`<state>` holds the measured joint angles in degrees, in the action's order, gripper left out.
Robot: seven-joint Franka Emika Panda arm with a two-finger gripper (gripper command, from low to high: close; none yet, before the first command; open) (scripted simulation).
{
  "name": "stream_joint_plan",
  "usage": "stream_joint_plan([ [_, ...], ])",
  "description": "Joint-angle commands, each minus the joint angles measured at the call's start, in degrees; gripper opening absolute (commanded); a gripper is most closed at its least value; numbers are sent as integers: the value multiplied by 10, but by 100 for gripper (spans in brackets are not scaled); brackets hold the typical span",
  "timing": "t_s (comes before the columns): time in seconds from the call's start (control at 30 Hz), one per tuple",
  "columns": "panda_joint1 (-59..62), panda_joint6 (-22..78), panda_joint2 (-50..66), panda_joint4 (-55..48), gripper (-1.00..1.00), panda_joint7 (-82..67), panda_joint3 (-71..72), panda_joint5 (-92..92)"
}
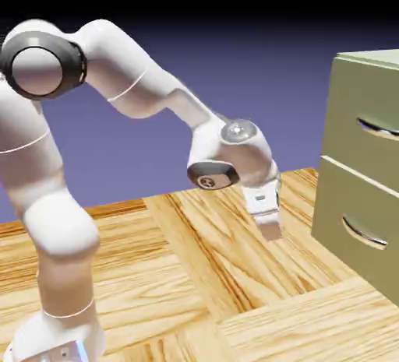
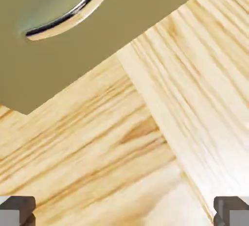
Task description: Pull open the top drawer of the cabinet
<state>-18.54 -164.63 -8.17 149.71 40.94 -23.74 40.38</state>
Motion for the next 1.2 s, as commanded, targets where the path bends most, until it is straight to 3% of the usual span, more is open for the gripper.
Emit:
stream_joint_plan([
  [0.0,-11,6,15,-7,0,-1,-15,25],
  [1.17,-396,208,544,-251,0,-34,-527,897],
])
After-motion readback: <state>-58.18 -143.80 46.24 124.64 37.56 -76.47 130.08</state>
